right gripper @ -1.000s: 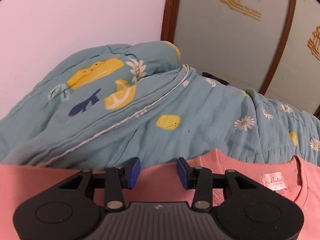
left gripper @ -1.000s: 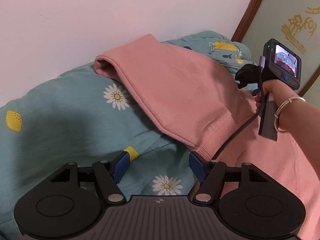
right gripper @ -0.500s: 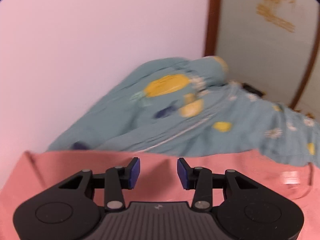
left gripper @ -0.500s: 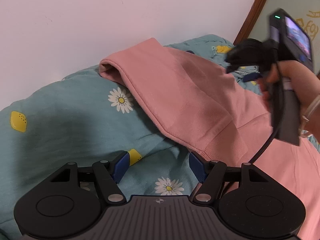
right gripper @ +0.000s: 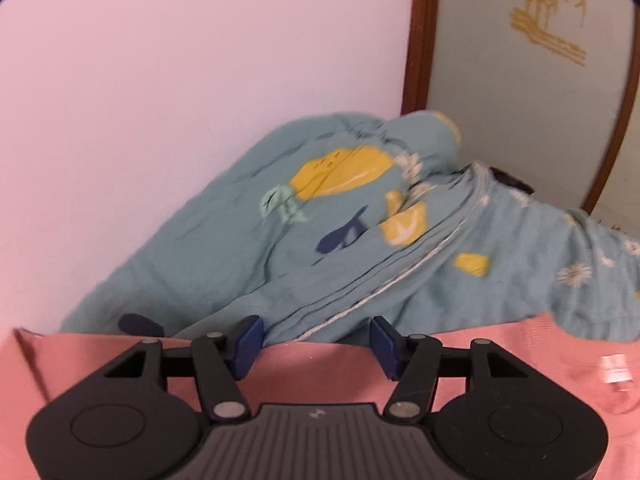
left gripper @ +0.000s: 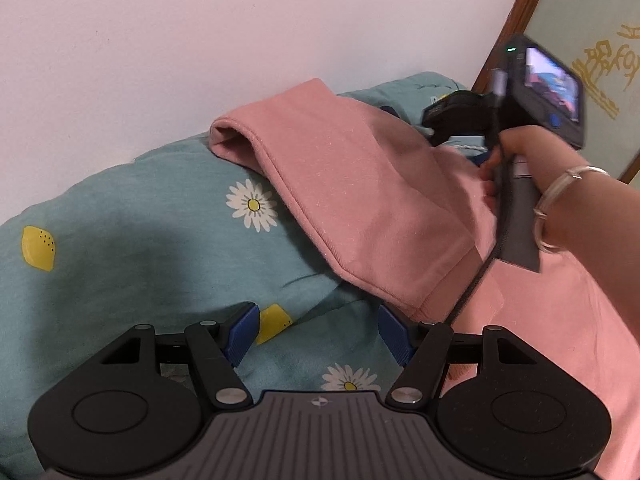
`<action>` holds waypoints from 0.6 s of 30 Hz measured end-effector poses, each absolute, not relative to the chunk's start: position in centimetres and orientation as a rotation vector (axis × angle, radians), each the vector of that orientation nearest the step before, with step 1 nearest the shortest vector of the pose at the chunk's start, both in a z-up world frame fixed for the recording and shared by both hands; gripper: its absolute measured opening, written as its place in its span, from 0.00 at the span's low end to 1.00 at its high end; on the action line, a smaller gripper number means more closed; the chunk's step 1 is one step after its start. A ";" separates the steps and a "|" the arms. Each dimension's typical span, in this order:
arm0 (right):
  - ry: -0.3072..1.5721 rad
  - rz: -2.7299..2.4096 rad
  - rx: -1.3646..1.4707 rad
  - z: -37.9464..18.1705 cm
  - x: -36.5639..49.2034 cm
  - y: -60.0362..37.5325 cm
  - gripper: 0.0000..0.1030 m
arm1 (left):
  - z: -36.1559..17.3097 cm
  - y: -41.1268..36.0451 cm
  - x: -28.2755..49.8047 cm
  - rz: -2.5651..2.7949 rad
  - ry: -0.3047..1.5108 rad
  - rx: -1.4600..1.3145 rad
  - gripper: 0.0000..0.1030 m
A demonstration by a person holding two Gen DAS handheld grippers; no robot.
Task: Fold clothes
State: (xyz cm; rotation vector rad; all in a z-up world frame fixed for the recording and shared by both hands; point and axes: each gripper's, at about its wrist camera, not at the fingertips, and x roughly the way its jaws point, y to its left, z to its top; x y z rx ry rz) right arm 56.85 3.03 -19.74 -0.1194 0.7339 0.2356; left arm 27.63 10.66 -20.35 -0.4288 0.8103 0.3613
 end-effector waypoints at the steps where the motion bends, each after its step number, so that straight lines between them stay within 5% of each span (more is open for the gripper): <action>1: 0.724 0.230 -0.122 -19.0 56.4 2.3 0.56 | -20.2 10.7 27.6 0.360 0.803 -0.424 0.63; 14: 0.778 0.024 -0.091 -15.5 45.6 -14.0 0.56 | -19.0 7.2 27.6 0.203 0.829 -0.282 0.63; 18: 0.797 -0.008 -0.058 -14.9 38.9 -17.1 0.64 | -17.7 5.1 26.7 0.110 0.826 -0.226 0.64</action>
